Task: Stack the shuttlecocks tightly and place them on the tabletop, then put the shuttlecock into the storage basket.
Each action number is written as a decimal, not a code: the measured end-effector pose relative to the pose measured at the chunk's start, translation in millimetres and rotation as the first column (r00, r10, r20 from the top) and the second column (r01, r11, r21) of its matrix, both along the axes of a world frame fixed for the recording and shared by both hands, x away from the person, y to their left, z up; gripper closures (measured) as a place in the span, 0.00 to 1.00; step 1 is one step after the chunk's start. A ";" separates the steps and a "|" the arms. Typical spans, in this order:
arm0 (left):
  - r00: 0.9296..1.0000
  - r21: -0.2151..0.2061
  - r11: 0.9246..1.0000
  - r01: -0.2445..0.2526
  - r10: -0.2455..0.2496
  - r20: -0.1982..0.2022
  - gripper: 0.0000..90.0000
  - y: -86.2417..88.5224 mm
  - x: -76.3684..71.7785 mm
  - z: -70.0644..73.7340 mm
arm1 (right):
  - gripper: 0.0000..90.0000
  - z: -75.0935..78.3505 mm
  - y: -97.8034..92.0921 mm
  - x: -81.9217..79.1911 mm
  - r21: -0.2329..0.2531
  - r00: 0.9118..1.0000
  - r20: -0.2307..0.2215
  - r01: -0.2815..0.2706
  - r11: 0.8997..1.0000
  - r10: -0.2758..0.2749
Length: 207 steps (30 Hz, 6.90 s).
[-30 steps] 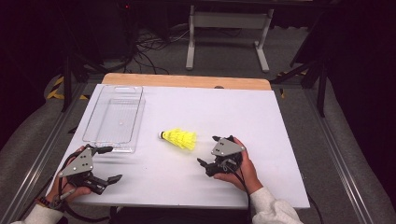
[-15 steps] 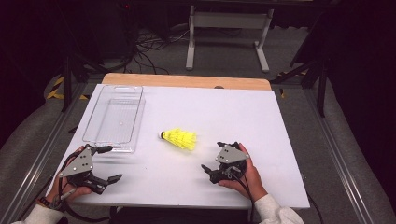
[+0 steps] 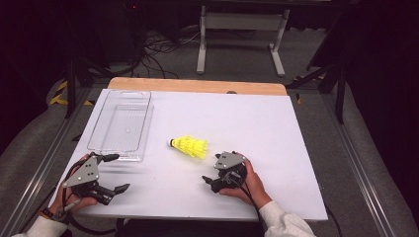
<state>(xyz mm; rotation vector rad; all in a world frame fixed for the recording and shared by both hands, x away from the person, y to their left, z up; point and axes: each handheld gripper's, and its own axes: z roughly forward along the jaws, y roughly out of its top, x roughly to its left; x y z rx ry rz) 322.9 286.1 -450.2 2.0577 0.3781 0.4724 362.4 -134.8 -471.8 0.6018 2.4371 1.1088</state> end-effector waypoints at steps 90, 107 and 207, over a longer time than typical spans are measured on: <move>1.000 -0.017 1.000 -0.004 0.004 0.000 0.04 3.5 6.1 -0.6 | 0.96 21.3 73.2 44.8 0.070 0.983 -0.002 0.181 0.981 -0.181; 1.000 -0.018 1.000 -0.003 0.003 -0.004 0.04 4.2 5.9 -1.1 | 0.96 31.8 69.7 45.6 0.098 0.986 0.011 0.166 0.981 -0.168; 1.000 -0.032 0.999 -0.008 0.008 -0.002 0.04 5.0 1.9 0.1 | 0.98 68.5 151.7 62.2 0.155 0.998 0.061 0.001 0.988 -0.010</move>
